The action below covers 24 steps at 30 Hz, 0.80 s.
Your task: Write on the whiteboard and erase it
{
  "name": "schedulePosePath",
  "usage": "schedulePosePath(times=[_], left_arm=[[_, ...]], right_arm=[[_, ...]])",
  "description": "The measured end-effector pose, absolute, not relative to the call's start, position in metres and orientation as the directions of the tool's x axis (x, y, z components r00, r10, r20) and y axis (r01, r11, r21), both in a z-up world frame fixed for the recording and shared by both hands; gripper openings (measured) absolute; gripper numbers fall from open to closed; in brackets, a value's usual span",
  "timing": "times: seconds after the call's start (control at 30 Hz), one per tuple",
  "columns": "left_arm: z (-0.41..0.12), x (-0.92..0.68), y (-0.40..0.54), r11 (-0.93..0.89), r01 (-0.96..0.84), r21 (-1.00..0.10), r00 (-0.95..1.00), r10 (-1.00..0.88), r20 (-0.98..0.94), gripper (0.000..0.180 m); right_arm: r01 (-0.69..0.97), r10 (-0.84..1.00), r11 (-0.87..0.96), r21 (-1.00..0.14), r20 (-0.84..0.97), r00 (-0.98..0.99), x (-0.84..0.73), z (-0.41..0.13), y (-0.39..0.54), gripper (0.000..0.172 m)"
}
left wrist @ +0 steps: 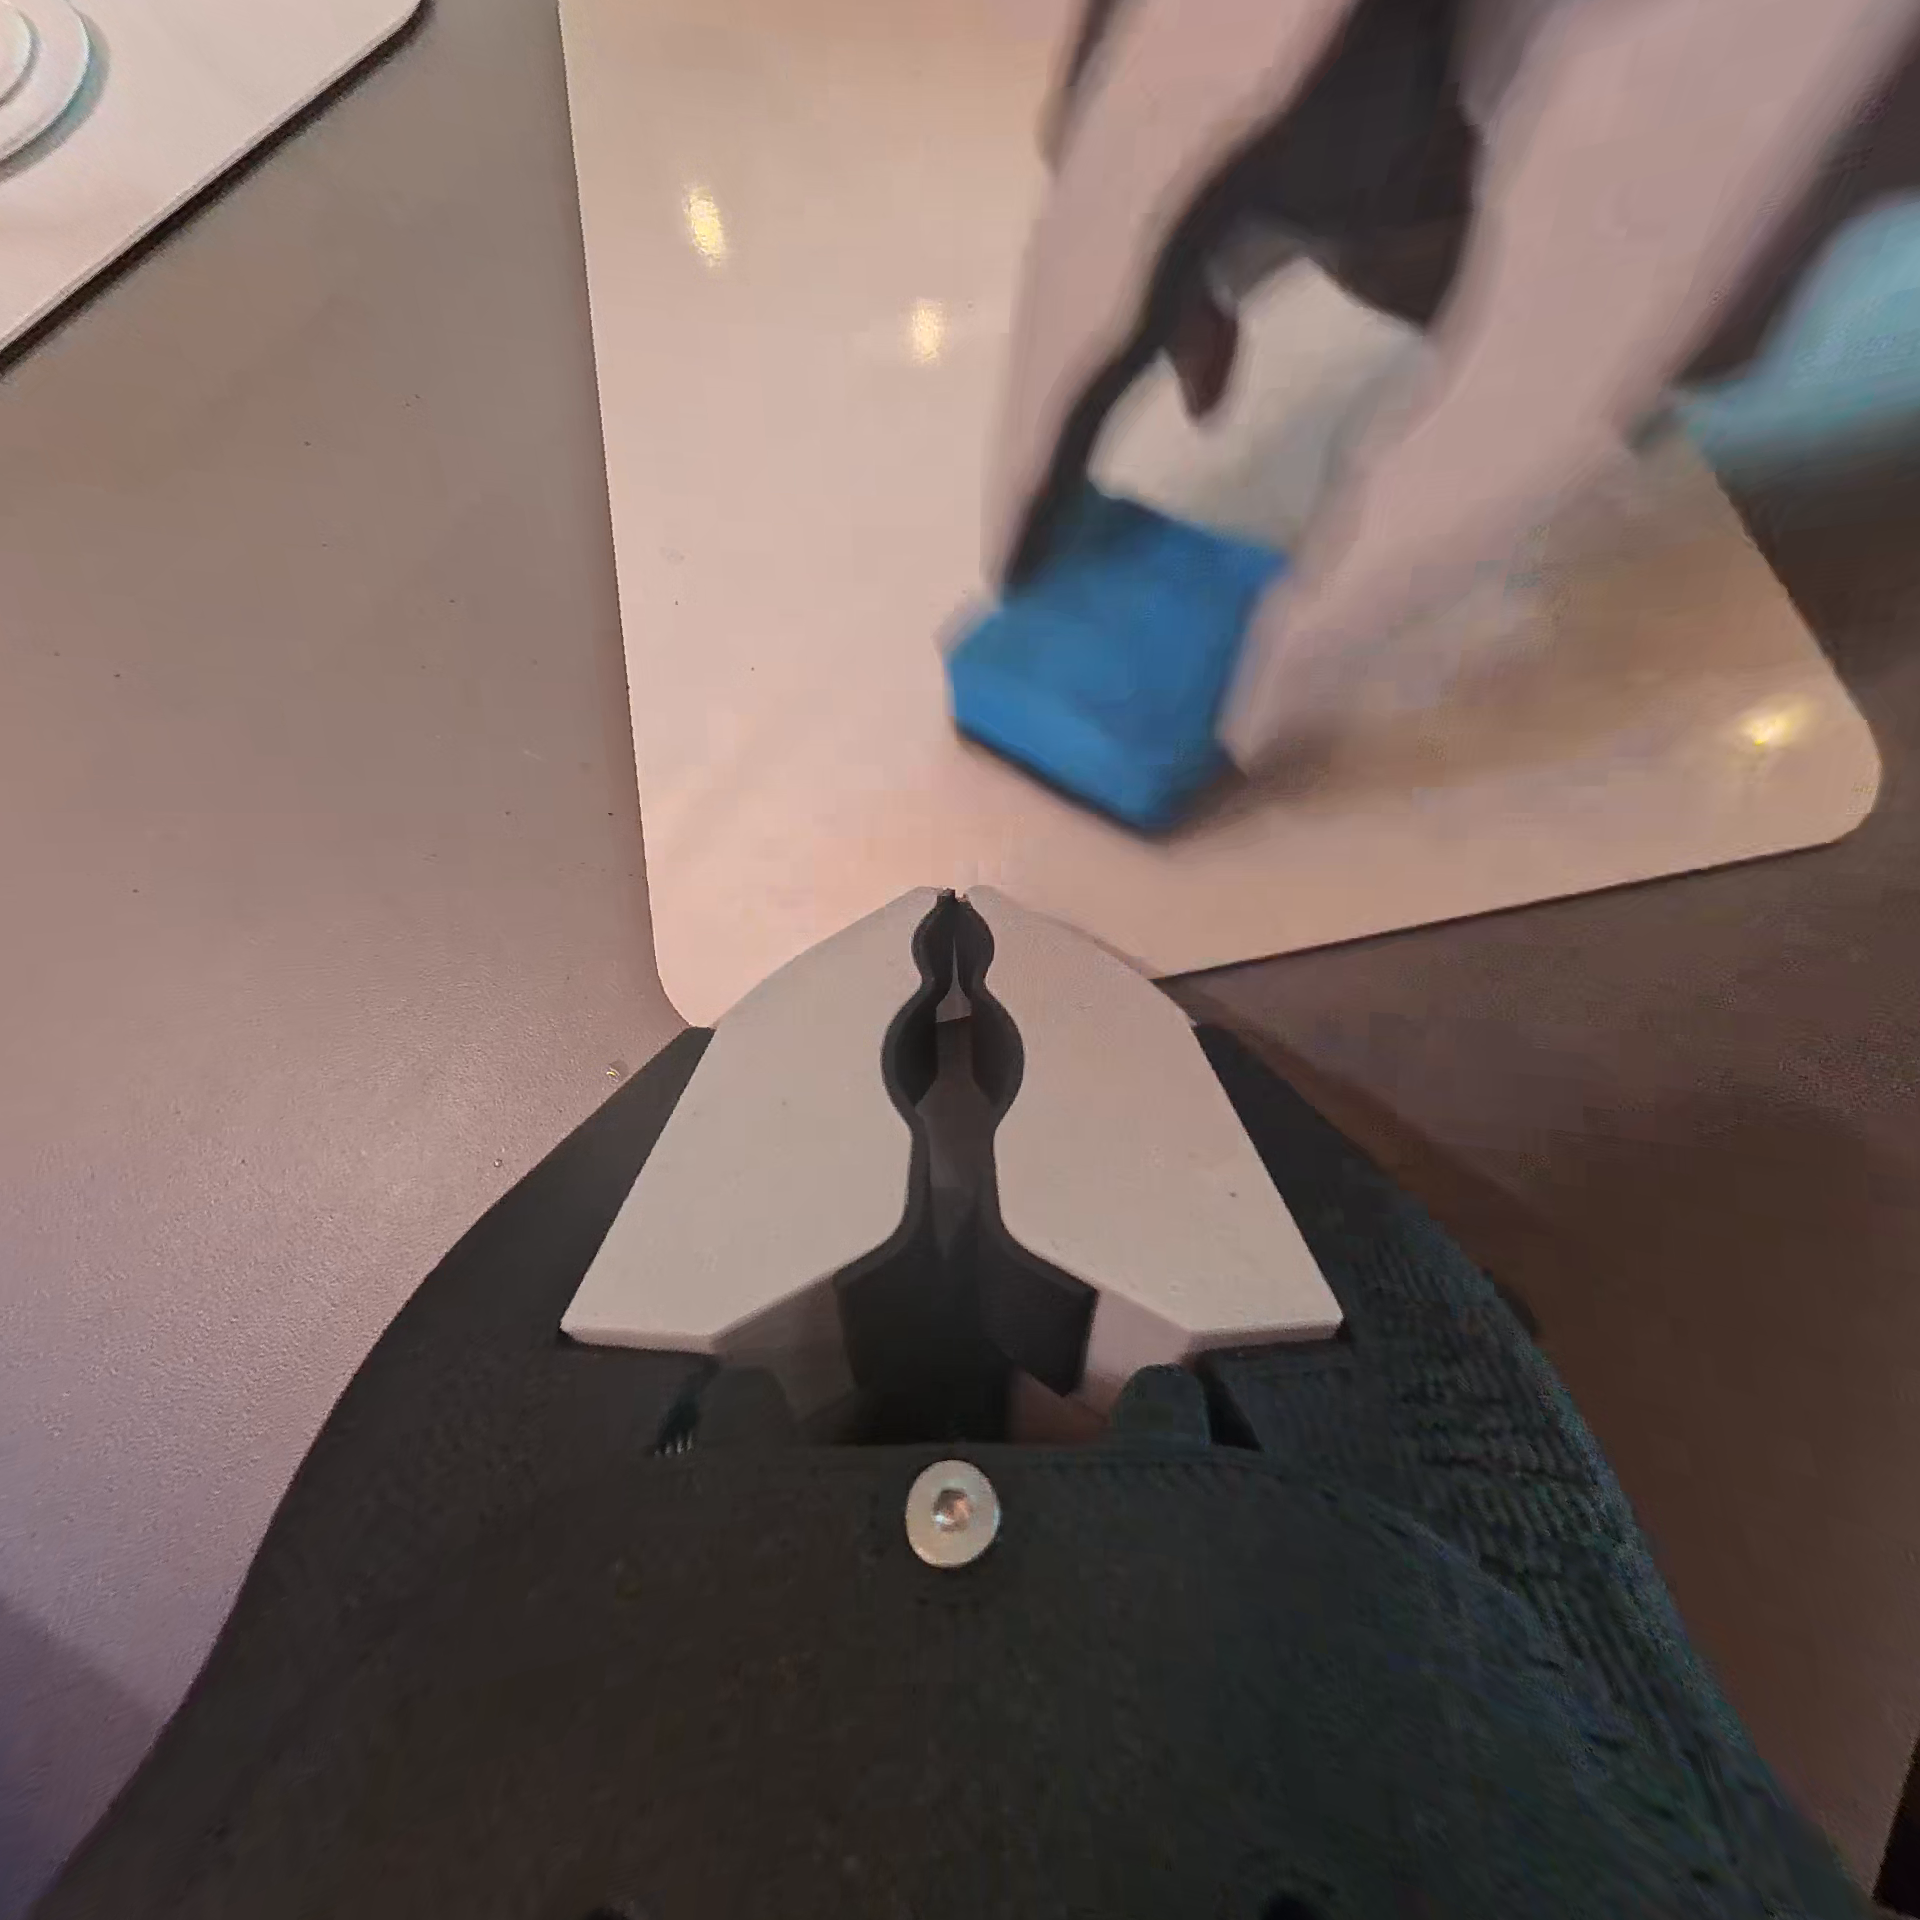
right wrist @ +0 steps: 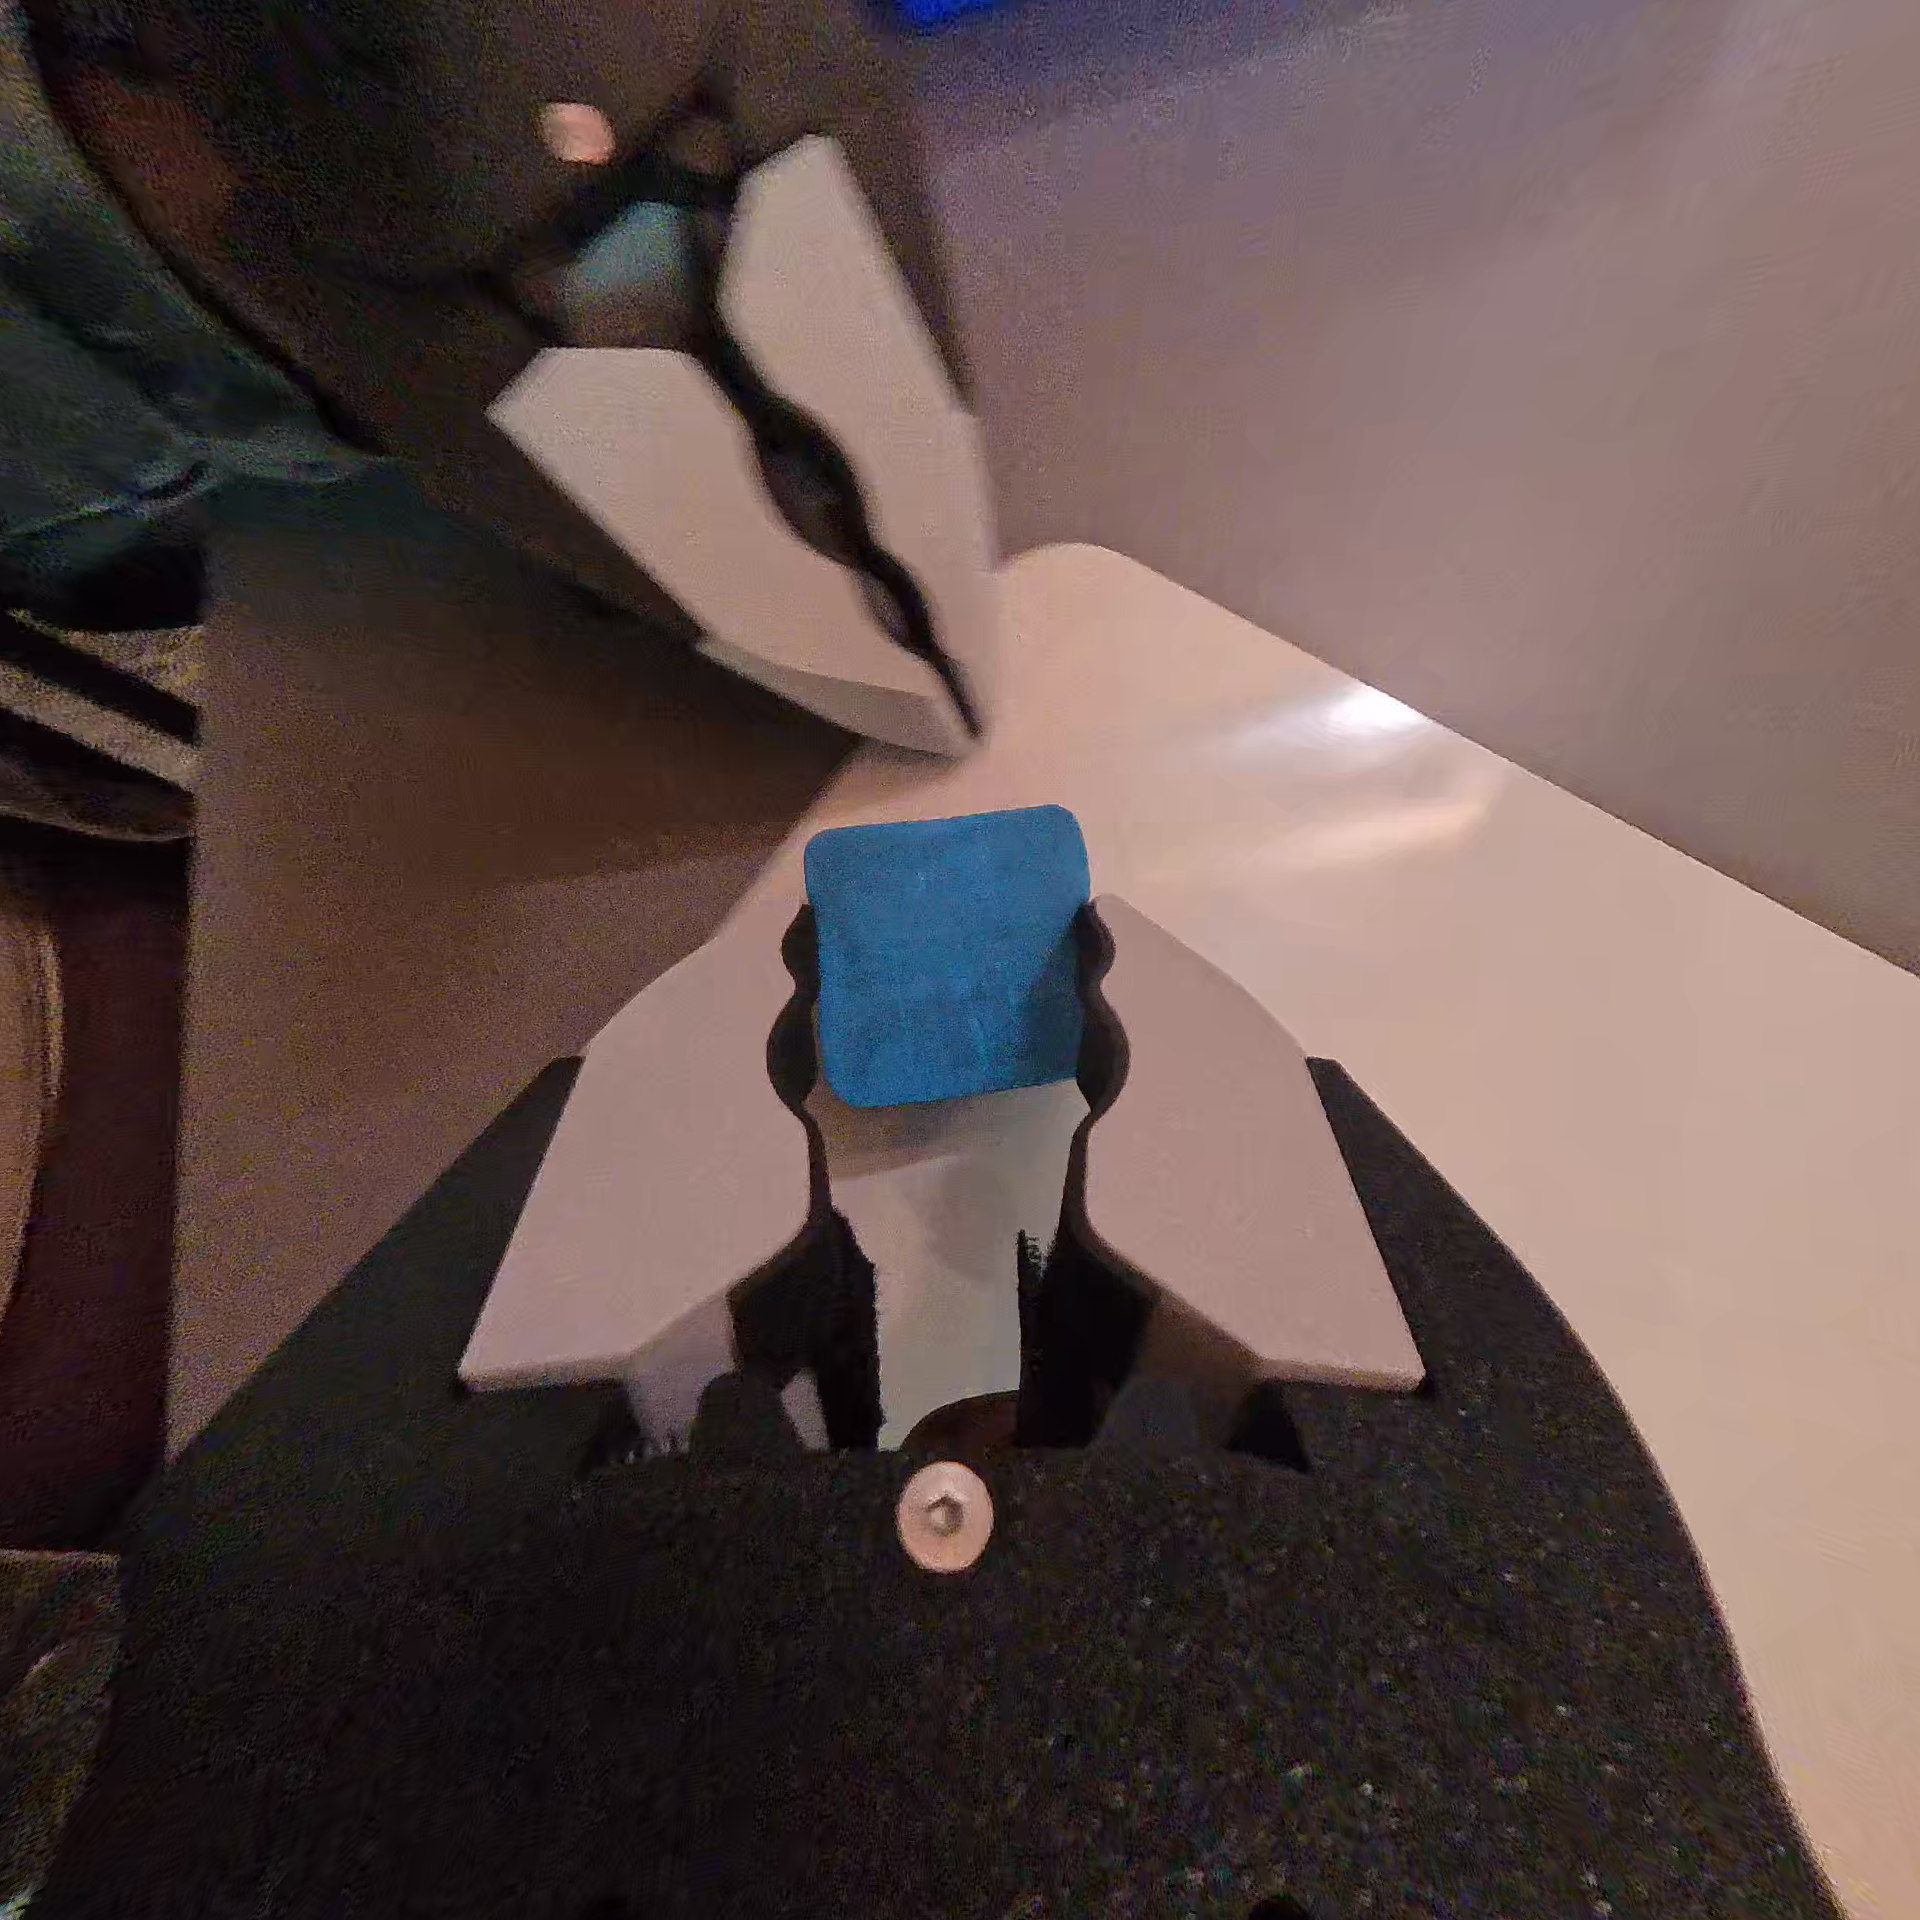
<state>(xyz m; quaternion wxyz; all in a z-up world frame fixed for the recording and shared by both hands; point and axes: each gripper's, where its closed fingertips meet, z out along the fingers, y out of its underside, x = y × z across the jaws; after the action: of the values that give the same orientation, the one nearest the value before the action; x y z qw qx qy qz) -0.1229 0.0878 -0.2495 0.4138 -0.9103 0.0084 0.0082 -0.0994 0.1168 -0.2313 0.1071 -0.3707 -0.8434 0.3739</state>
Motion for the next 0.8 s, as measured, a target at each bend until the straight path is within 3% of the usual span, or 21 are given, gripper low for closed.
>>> schedulePosePath(times=[0.17, 0.23, 0.4, 0.47, 0.6, 0.67, 0.8], left_arm=[[-0.249, -0.123, 0.088, -0.657, -0.020, -0.753, 1.000, -0.008, -0.019, 0.001], [-0.249, -0.123, 0.088, -0.657, -0.019, -0.753, 1.000, -0.008, -0.017, 0.001], [-0.249, -0.123, 0.088, -0.657, -0.036, -0.753, 0.999, -0.008, -0.042, 0.001], [-0.249, -0.123, 0.088, -0.657, -0.038, -0.753, 0.999, -0.008, -0.044, 0.001], [-0.249, -0.123, 0.088, -0.656, -0.055, -0.753, 0.998, -0.007, -0.067, 0.001], [-0.249, -0.123, 0.088, -0.656, -0.058, -0.753, 0.997, -0.006, -0.072, 0.001], [-0.249, -0.124, 0.089, -0.656, -0.049, -0.753, 0.998, -0.002, -0.063, 0.001]], right_arm=[[0.673, 0.962, 0.212, -0.708, 0.029, -0.273, -0.169, -0.235, 0.272, 0.048], [0.672, 0.953, 0.258, -0.694, 0.068, -0.295, -0.173, -0.235, 0.255, 0.048], [0.499, 0.774, 0.494, -0.712, 0.098, -0.626, -0.156, -0.233, 0.111, 0.048], [0.541, 0.813, 0.425, -0.725, 0.043, -0.581, -0.173, -0.234, 0.134, 0.048], [0.671, 0.968, 0.223, -0.707, 0.081, -0.237, -0.198, -0.235, 0.266, 0.048], [0.687, 0.987, 0.146, -0.712, 0.057, -0.151, -0.184, -0.235, 0.288, 0.048], [0.612, 0.926, 0.284, -0.738, 0.046, -0.374, -0.126, -0.234, 0.191, 0.048]])
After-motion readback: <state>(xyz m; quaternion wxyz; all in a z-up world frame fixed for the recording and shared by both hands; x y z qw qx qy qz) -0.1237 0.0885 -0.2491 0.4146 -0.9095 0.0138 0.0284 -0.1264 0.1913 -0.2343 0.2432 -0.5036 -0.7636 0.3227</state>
